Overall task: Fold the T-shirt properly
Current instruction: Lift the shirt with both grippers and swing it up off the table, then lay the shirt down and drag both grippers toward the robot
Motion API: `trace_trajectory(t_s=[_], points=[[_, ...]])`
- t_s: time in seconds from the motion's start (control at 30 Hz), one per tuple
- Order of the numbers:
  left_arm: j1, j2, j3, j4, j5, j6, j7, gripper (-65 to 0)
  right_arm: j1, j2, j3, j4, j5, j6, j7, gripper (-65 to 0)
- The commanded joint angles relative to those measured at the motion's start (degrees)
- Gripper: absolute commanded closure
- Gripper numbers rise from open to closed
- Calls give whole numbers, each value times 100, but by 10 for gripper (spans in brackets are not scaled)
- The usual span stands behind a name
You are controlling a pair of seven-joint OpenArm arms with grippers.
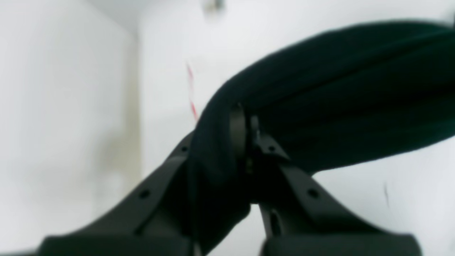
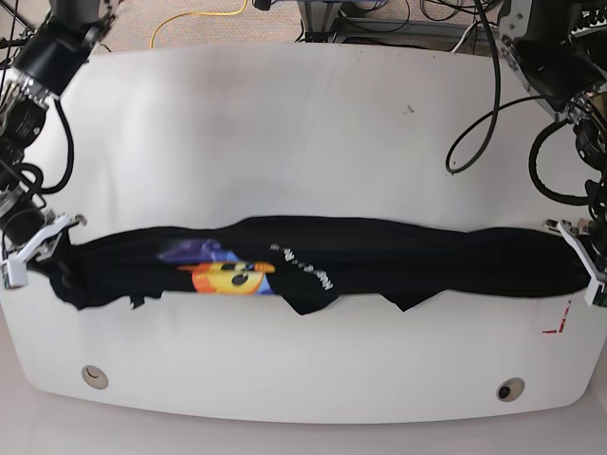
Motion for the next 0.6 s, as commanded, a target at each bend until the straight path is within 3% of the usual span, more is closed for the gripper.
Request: trace_trajectory(t_s=[0.0,0.33,0.57], points=[[218,-108,-126,80,126,-1,-140,-13,-334,-105,215,288,-28,-64,193,0],[1545,24,-311,62,126,-1,-536,-13,-1565,-623,312,666,-28,-64,202,0],[2204,94,-319,53,144,-1,-835,-13,-2084,-720,330,675,-28,-64,202,0]])
